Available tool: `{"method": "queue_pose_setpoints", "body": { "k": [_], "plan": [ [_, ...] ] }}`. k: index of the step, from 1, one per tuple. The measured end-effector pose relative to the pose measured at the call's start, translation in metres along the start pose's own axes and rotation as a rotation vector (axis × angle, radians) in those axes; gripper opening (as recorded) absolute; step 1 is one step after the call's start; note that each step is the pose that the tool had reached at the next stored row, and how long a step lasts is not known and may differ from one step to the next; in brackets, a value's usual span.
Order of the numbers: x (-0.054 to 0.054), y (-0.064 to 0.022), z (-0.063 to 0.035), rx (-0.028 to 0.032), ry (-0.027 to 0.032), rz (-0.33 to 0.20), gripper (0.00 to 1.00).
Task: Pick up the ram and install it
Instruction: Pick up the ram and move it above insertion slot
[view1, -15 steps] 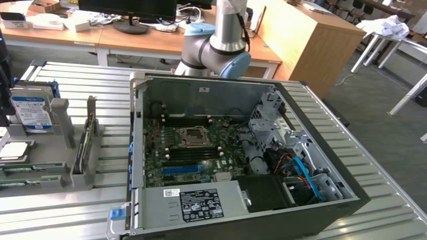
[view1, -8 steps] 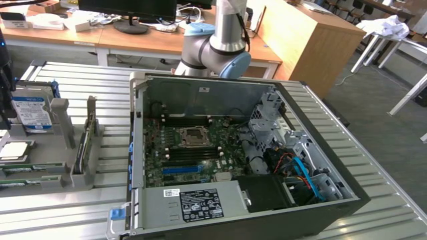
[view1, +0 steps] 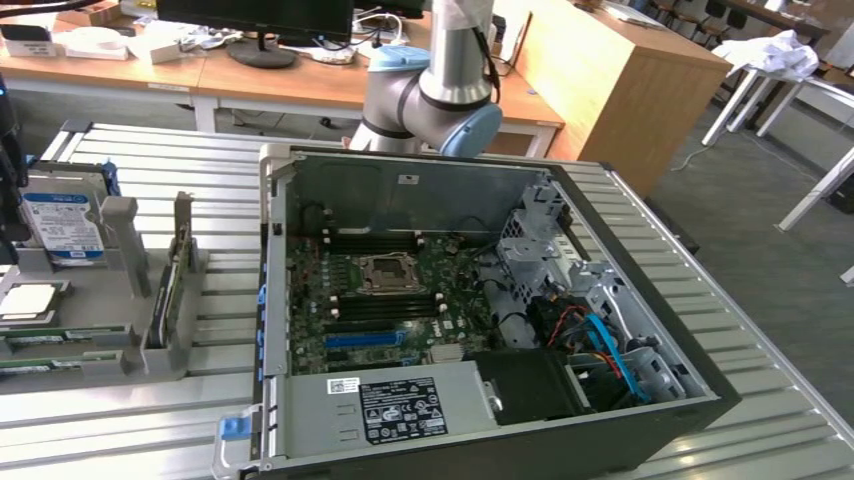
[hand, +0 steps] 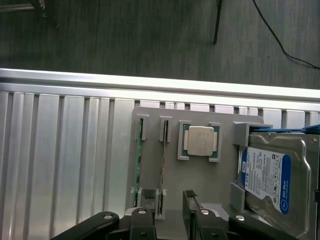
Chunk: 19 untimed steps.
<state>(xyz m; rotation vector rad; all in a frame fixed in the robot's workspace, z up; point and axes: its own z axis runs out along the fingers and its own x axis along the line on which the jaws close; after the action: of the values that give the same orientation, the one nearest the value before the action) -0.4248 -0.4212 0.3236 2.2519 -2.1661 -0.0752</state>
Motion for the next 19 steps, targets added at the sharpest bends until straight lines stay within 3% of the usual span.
{"method": "queue_pose_setpoints", "body": {
  "k": [12,19],
  "plan": [
    [0.018,0.002,-0.0004,0.0,0.0,0.0,0.35],
    [0.019,0.002,0.0009,0.0001,-0.0001,0.0,0.35]
  ]
}}
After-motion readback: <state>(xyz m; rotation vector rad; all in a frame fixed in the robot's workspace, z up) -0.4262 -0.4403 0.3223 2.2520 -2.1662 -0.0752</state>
